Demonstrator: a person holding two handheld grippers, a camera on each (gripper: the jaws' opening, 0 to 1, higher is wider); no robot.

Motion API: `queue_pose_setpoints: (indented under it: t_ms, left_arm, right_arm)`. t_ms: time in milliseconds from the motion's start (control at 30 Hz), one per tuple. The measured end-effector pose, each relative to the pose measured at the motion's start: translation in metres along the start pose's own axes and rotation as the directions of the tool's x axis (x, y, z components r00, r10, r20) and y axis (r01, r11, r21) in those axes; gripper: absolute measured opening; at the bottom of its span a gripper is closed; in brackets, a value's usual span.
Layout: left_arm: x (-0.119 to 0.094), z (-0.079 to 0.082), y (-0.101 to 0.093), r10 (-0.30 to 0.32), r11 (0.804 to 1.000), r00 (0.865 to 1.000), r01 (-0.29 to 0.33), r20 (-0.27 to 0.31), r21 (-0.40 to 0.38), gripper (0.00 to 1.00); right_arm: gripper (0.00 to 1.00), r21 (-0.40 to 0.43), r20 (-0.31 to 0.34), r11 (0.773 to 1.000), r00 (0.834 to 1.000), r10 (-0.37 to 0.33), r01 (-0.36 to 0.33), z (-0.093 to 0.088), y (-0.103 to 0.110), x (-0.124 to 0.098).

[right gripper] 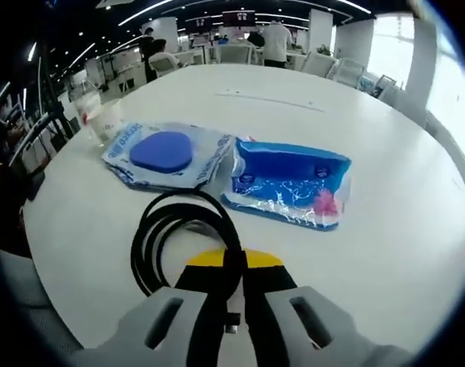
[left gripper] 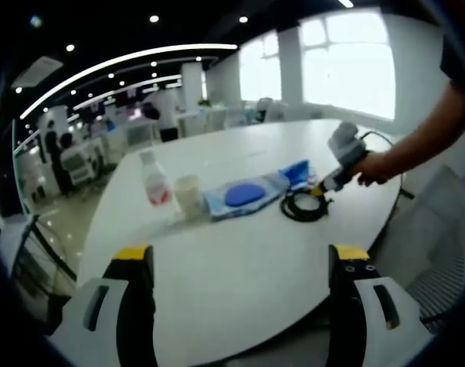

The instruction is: Arrange the tabletop items into an orderly group along one side of the table until the central work area is clear of visible clutter.

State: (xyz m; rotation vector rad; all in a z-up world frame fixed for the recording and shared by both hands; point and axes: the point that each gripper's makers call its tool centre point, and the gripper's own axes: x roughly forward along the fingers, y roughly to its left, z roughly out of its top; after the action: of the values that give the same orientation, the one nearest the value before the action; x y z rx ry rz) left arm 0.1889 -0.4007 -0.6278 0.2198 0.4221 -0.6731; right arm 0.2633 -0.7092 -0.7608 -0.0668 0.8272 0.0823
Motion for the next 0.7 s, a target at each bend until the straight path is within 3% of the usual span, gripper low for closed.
queue_pose_setpoints:
  t_ms: [267,500,700]
  left_arm:
    - [0.001,-0.002,0.000,-0.002,1.000,1.000,0.002,-0.009,0.007,0.92]
    - [0.000,-0.001,0.006,0.008,0.998,1.000,-0.008,0.004,-0.058,0.92]
    - [0.000,-0.001,0.004,-0.003,0.998,1.000,0.003,0.004,-0.067,0.92]
  right_arm:
    - [0.11,0.034,0.013,0.999,1.000,0.027,-0.028,0.001,0.002,-0.001]
    - [0.21,0.051,0.056,0.998,0.998,0.036,-0.039,0.006,0.004,-0.013]
    - [0.28,0.060,0.098,0.996,0.994,0.058,-0.064,0.009,0.010,-0.031]
